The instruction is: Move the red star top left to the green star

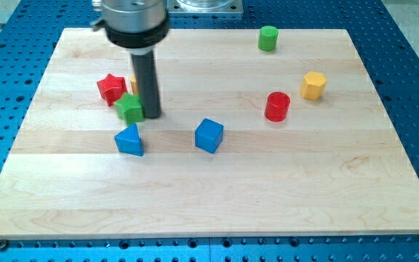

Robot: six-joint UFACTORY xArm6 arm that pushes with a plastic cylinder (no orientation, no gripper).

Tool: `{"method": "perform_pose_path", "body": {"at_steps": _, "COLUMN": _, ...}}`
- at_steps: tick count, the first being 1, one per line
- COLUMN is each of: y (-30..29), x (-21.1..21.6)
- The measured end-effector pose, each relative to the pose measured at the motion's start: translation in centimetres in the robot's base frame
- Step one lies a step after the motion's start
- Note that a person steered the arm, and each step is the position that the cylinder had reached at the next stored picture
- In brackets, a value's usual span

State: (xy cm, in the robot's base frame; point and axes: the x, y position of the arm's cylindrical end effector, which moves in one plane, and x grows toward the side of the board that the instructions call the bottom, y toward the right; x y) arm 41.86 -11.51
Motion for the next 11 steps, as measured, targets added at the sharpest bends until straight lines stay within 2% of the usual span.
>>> {"method": "perform_pose_path", "body": {"at_steps": 1, "y": -3.9, "x": 0.0}}
{"method": "perform_pose_path", "body": {"at_steps": 2, "y": -3.0, "x": 1.5}}
{"method": "perform_pose_path", "body": {"at_steps": 3, "y": 1.8, "x": -1.1}}
{"method": "perform_pose_path", "body": {"at_steps": 4, "y": 0.1, "x": -3.5}}
{"method": "perform_pose_path", "body": {"at_steps": 5, "y": -5.4, "x": -3.5}}
{"method": "perform_pose_path", "body": {"at_steps": 6, "y": -7.4, "x": -3.7}}
{"method": "perform_pose_path", "body": {"at_steps": 7, "y": -6.4, "x": -7.4}}
{"method": "perform_pose_path", "body": {"at_steps": 8, "y": -9.2, "x": -5.9}}
{"method": "perform_pose_path", "body": {"at_steps": 9, "y": -6.8, "x": -5.0}}
{"method": "perform_pose_path", "body": {"at_steps": 10, "y": 2.6, "x": -1.7}}
{"method": "perform_pose_path", "body": {"at_steps": 11, "y": -1.9, "x": 2.8}}
